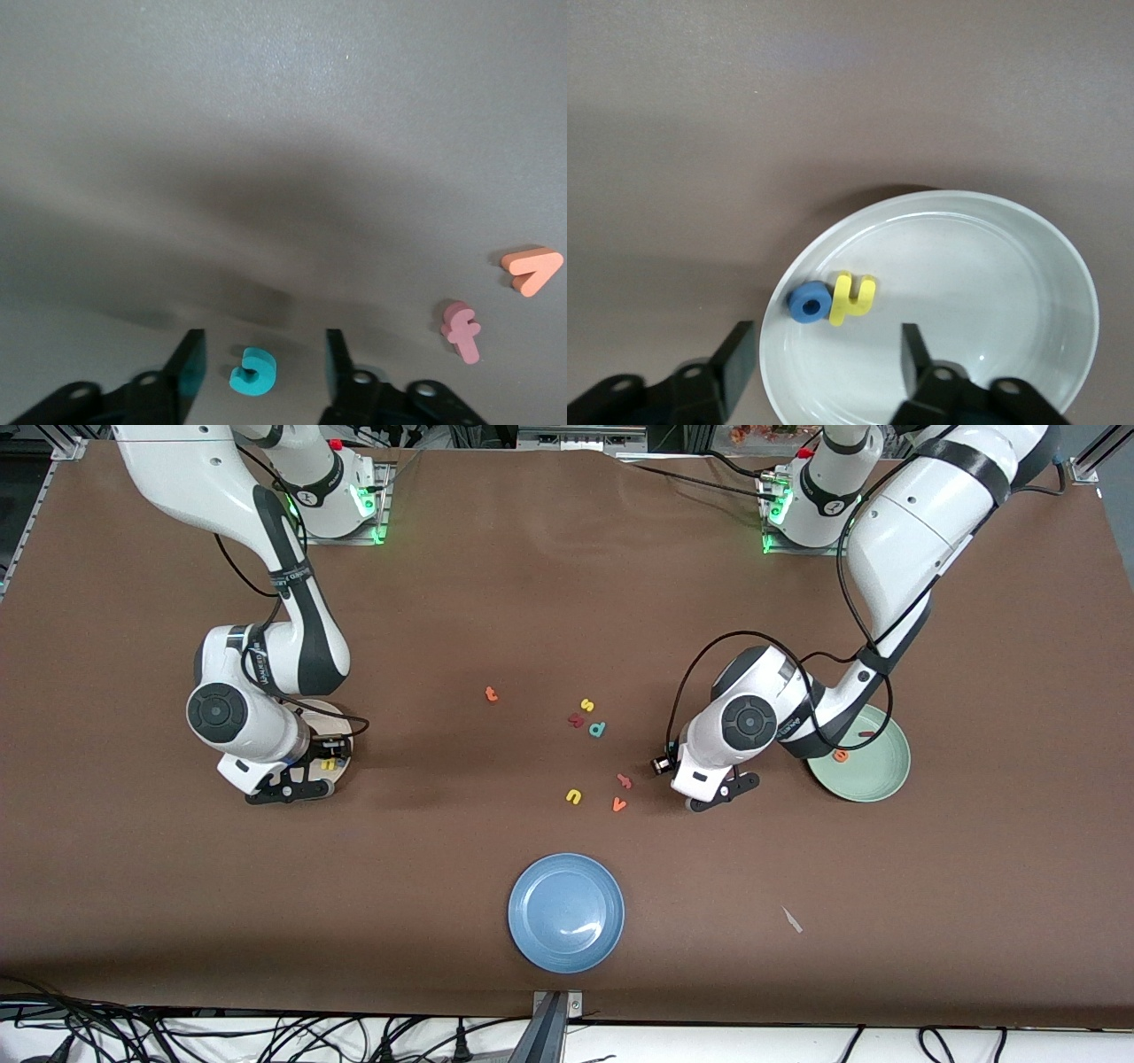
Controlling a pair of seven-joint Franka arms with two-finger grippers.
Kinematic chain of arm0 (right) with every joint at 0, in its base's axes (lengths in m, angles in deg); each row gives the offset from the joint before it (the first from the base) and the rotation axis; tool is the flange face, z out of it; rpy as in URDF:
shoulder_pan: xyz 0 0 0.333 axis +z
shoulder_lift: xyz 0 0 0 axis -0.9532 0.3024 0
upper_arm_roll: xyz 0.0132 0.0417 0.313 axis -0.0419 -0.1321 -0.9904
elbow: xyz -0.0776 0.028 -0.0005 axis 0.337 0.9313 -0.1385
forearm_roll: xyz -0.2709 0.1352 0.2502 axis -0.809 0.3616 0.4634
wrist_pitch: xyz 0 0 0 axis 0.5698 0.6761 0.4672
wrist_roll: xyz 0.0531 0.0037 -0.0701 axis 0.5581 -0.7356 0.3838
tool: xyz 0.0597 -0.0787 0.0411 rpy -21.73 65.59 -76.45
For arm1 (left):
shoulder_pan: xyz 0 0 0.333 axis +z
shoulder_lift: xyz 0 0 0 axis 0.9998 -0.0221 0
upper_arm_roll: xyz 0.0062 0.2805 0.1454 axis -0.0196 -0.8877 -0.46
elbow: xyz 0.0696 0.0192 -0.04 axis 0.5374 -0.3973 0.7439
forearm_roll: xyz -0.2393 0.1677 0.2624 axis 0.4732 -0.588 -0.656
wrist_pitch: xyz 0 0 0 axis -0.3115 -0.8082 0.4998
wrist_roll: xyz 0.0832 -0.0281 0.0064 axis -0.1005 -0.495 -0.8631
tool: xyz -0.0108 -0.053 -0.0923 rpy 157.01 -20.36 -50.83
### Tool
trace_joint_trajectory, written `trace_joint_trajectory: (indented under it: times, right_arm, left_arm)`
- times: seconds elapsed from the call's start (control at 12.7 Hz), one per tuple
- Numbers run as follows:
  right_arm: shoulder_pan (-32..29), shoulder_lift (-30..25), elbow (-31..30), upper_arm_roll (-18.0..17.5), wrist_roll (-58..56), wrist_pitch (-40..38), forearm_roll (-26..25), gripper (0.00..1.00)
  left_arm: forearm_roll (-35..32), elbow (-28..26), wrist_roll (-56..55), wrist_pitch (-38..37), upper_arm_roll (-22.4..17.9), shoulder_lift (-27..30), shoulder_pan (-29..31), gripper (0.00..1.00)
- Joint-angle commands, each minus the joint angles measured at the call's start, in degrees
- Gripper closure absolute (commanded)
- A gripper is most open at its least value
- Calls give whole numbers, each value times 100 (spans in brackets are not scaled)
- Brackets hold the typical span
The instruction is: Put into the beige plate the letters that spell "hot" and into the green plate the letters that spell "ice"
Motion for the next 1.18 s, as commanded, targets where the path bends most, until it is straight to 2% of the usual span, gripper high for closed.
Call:
trace_joint_trajectory:
  times: [0.0,0.08,0.24,0.39,0.55,0.71,0.94,1.1]
  right_arm:
    - [40,-151,-77,-166,532,-21,350,12]
    - [57,-169,-77,-455,1050,-30,387,8]
    - [92,-178,-69,-965,2087,58,379,8]
    - [320,-161,-77,-1204,2862,303,370,8]
    - [925,-91,-103,-1214,3819,575,361,8]
    - [1365,-11,-226,-1205,4471,900,335,8]
    - [1657,33,-569,-1205,4799,1455,326,8]
    - [1710,33,-596,-1205,4799,1464,326,8]
  left_arm:
    - [-206,-3,-112,-20,-13,-56,-111,44]
    - [-206,-39,-104,-29,-13,-47,-111,45]
    - [-328,-196,-68,-20,-13,-3,-102,45]
    - [-452,-267,-86,-20,-13,-3,-102,47]
    - [-452,-267,-112,-20,-5,-3,-102,52]
    - [-452,-267,-112,-29,-5,-3,-111,63]
    - [-452,-267,-78,-55,-5,6,-102,88]
    - [-452,-267,-25,-117,22,67,-32,98]
